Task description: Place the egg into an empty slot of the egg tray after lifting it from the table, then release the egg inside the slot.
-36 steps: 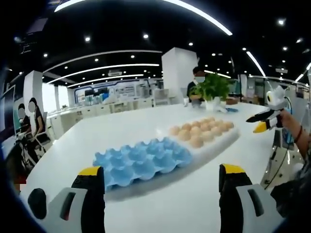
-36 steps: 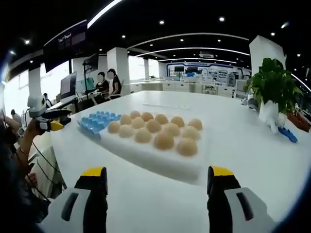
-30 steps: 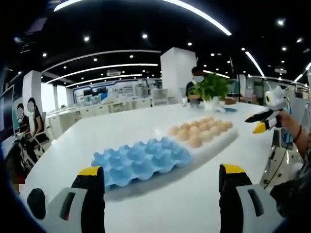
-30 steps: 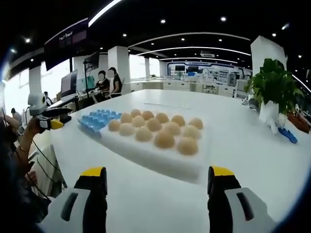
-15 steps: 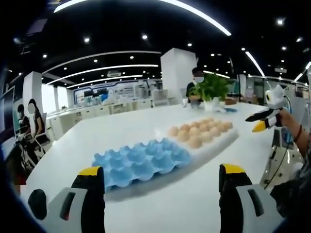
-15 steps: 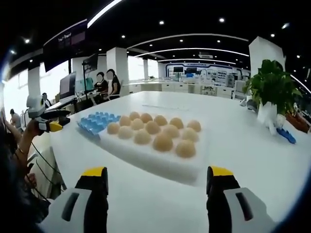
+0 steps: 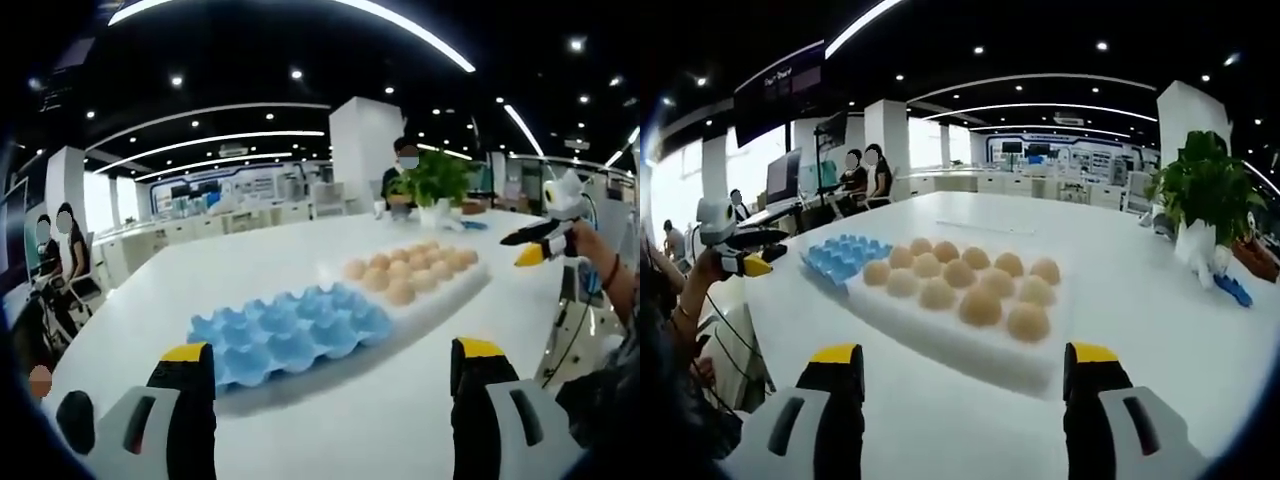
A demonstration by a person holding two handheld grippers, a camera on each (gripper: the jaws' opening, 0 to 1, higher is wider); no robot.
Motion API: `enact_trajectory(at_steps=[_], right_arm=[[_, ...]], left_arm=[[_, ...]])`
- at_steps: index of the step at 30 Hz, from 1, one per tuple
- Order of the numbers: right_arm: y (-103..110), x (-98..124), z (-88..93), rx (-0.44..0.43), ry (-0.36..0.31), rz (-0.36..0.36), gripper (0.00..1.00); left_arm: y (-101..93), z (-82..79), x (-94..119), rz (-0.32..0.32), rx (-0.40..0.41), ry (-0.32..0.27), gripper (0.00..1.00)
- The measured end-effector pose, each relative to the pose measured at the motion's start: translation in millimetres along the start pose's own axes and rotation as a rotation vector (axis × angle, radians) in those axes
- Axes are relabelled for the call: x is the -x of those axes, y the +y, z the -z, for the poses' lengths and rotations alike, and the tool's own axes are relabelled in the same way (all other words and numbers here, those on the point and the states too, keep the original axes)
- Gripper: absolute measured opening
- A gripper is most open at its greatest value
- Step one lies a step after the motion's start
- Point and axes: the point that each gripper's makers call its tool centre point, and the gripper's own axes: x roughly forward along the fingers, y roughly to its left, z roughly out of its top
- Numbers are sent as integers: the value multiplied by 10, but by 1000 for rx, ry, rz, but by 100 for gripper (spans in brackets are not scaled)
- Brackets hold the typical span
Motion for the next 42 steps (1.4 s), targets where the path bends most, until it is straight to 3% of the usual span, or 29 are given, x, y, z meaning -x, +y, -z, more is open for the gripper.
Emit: enact_trajectory(at_steps=[11, 25, 42], right_arm=[[37, -150, -189, 22, -23, -31, 84], [270, -287, -425, 15, -51, -70, 83], [523, -664, -606, -12, -56, -149, 80]], left_arm=[[34, -20, -3, -9, -3, 3, 100], [33, 3, -4, -10, 13, 15, 100], [61, 3, 1, -19, 12, 20, 100]])
